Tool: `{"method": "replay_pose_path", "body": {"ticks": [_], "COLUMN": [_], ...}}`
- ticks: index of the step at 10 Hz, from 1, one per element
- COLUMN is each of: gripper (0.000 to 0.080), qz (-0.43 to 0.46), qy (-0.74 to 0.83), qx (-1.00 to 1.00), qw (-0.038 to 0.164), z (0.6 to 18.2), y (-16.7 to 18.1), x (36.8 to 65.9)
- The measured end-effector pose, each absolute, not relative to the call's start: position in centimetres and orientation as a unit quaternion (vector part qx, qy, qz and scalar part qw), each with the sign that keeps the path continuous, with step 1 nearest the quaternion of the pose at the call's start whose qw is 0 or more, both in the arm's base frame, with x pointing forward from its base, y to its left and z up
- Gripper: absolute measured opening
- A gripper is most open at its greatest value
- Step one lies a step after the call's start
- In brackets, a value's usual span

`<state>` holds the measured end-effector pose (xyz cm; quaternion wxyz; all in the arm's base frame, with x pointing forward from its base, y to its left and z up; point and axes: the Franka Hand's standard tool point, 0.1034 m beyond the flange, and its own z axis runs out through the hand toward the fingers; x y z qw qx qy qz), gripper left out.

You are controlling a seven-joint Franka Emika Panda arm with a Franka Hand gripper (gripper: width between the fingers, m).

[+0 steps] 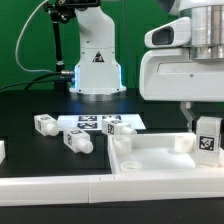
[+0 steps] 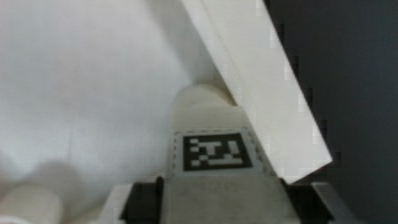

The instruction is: Assemble one leg

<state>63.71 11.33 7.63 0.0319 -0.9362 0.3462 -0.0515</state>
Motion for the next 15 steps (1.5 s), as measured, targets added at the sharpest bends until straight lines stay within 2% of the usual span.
{"method": "replay_pose_path", "body": {"ticks": [4, 7, 8, 9, 10, 11, 15], "gripper": [0.0289, 0.0289, 0.0289, 0.0505, 0.0505, 0.0618, 0.0648], "qz": [-0.038, -0.031, -0.037, -0.046, -0.053, -0.056, -0.064], "qy": [0.662, 0.697, 0.656, 0.594, 0.514, 0.424, 0.257], "qx": [-0.746, -0.713, -0.751, -0.801, -0.855, -0.903, -0.963], "qw": [0.058, 0.062, 0.061, 0.059, 0.053, 0.051, 0.039], "z": [7.52, 7.5, 7.48, 7.4, 7.45, 7.42, 7.13], "y": [11.67, 11.67, 11.5, 11.01, 10.95, 10.97, 10.77], "x": [63.73, 63.74, 63.78, 63.83, 63.87, 63.85, 63.71]}}
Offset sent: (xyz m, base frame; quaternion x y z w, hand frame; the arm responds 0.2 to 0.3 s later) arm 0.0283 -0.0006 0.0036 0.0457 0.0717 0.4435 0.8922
